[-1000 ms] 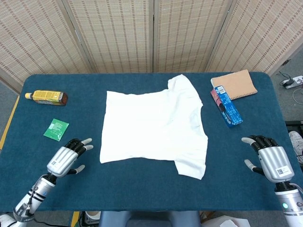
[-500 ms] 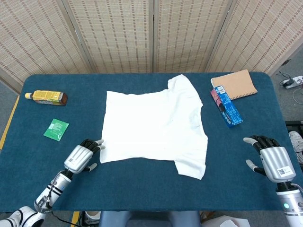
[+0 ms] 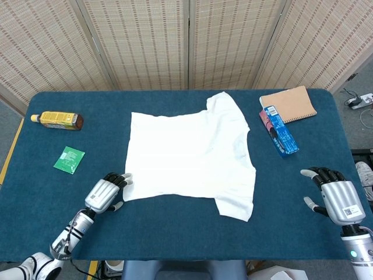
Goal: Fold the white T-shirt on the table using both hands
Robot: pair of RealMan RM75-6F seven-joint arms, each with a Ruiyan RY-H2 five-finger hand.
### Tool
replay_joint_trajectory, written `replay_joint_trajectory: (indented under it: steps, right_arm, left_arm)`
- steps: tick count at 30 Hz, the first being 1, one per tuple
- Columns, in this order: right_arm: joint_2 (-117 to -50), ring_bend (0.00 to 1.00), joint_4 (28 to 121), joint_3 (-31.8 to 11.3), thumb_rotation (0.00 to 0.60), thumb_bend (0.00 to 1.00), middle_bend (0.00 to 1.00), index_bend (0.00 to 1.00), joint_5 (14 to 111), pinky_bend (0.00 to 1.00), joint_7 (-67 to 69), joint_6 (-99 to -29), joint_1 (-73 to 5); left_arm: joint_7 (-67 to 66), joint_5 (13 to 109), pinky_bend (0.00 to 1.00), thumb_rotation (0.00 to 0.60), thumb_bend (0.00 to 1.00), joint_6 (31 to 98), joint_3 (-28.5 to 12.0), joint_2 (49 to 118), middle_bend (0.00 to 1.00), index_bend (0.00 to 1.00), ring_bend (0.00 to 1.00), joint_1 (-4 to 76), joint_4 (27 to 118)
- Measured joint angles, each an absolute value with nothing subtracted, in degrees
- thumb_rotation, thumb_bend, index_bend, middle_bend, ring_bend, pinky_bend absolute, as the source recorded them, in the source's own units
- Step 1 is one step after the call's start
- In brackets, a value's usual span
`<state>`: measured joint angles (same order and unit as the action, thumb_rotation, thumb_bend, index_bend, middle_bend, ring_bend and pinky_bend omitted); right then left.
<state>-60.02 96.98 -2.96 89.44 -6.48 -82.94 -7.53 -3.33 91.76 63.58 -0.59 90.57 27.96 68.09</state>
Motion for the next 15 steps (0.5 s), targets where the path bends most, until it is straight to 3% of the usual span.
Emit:
replay_joint_trajectory:
  steps: [15]
  right_arm:
    - [-60.1,0.23,96.3,-2.8,0.600,0.17,0.28,0.28,89.2,0.31,-5.6,-83.7,-6.9]
  left_arm:
    - [-4.2,90.4,0.17,0.600,0.26,62.4,-0.3,92.3,0.17,0.31,0.22,29.4,67.8]
